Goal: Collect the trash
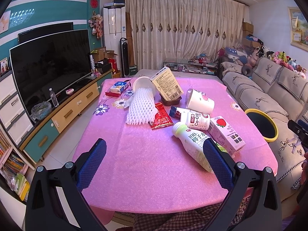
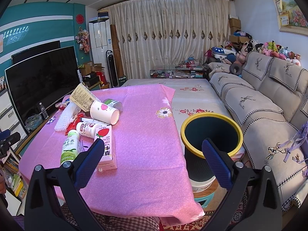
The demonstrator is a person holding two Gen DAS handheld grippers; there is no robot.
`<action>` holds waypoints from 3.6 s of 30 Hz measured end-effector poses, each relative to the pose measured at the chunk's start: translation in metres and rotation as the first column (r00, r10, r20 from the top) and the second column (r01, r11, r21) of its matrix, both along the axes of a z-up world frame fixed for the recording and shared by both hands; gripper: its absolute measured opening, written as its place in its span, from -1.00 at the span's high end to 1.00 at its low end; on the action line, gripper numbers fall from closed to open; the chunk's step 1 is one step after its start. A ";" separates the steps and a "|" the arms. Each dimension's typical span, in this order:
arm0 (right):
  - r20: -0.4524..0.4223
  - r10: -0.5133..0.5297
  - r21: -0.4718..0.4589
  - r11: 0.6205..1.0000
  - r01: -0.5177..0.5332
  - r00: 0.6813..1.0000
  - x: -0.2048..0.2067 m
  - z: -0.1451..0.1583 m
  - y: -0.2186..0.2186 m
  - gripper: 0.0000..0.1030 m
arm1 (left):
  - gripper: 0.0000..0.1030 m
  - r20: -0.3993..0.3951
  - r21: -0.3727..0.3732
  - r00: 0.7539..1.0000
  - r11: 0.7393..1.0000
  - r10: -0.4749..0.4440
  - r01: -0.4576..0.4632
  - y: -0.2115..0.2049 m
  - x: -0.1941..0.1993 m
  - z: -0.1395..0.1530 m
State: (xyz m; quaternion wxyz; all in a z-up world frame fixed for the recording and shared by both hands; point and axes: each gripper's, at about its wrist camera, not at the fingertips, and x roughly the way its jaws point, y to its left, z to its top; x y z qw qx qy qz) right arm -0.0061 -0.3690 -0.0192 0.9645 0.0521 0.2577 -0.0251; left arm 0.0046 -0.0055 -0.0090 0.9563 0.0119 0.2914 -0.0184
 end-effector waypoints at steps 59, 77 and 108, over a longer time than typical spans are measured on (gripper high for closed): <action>-0.017 0.007 0.012 1.000 -0.006 1.000 0.008 -0.008 0.001 -0.87 | -0.93 -0.019 0.005 1.000 1.000 -0.003 0.004 -0.001 0.002 -0.006; -0.129 0.219 -0.011 0.975 -0.222 0.967 0.061 -0.059 0.062 -0.87 | -0.93 -0.056 0.004 0.998 1.000 -0.008 0.008 -0.001 0.012 -0.016; -0.075 0.306 0.050 0.952 -0.303 0.949 0.068 -0.051 0.060 0.07 | -0.93 -0.102 -0.005 0.995 1.000 -0.007 0.007 0.001 0.028 -0.031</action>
